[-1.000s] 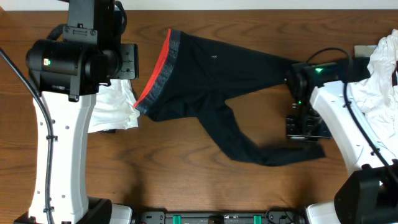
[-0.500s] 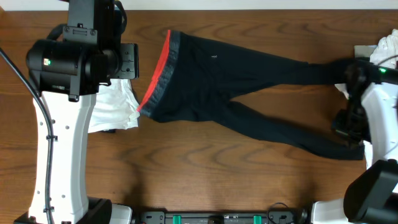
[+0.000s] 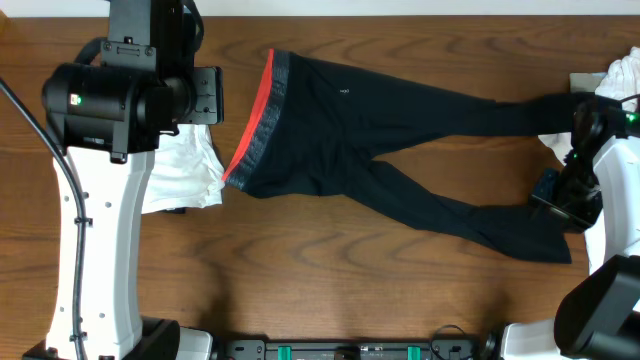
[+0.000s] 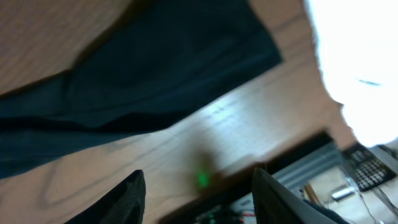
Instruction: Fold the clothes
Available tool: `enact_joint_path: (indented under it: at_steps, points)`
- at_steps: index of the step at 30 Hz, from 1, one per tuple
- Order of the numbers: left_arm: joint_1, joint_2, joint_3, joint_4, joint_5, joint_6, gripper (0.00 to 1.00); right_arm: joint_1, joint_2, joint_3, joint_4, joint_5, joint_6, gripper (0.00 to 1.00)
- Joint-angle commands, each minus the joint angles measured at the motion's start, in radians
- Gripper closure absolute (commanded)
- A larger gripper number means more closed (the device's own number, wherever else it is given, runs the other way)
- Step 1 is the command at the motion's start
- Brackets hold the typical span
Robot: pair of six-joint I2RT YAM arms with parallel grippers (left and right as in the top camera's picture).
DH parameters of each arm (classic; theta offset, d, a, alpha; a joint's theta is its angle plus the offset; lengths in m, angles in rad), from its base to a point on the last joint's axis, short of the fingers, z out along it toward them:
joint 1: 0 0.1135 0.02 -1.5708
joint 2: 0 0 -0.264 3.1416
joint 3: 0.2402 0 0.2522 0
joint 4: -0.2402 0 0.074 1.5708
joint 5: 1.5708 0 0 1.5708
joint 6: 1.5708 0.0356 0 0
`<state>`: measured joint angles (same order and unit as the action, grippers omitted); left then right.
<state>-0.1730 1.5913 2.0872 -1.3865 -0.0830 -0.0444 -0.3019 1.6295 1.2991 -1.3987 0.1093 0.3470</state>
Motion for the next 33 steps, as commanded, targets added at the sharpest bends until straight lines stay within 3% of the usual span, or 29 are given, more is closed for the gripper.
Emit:
enact_joint_path:
  at_steps: [1, 4, 12, 27, 29, 31, 33]
  points:
    - [0.004, -0.005, 0.007, 0.005, -0.012, 0.010, 0.36, 0.003, -0.001, -0.076, 0.034, -0.050, -0.023, 0.50]
    - [0.004, -0.004, 0.007, 0.008, -0.012, 0.010, 0.36, 0.005, -0.001, -0.164, 0.113, -0.048, -0.027, 0.53]
    - [0.004, -0.003, 0.007, 0.016, -0.012, 0.010, 0.35, 0.022, -0.001, -0.322, 0.269, -0.063, -0.031, 0.44]
    - [0.004, -0.003, 0.007, 0.016, -0.012, 0.010, 0.35, 0.021, -0.001, -0.543, 0.600, -0.050, 0.129, 0.40]
    - [0.004, -0.003, 0.007, 0.016, -0.012, 0.010, 0.32, 0.021, -0.001, -0.550, 0.613, -0.050, 0.131, 0.48]
    - [0.004, -0.003, 0.007, 0.016, -0.012, 0.010, 0.31, 0.021, -0.001, -0.546, 0.600, -0.045, 0.122, 0.78]
    - [0.004, -0.003, 0.007, 0.018, -0.012, 0.010, 0.30, 0.021, -0.001, -0.528, 0.552, -0.030, 0.120, 0.94]
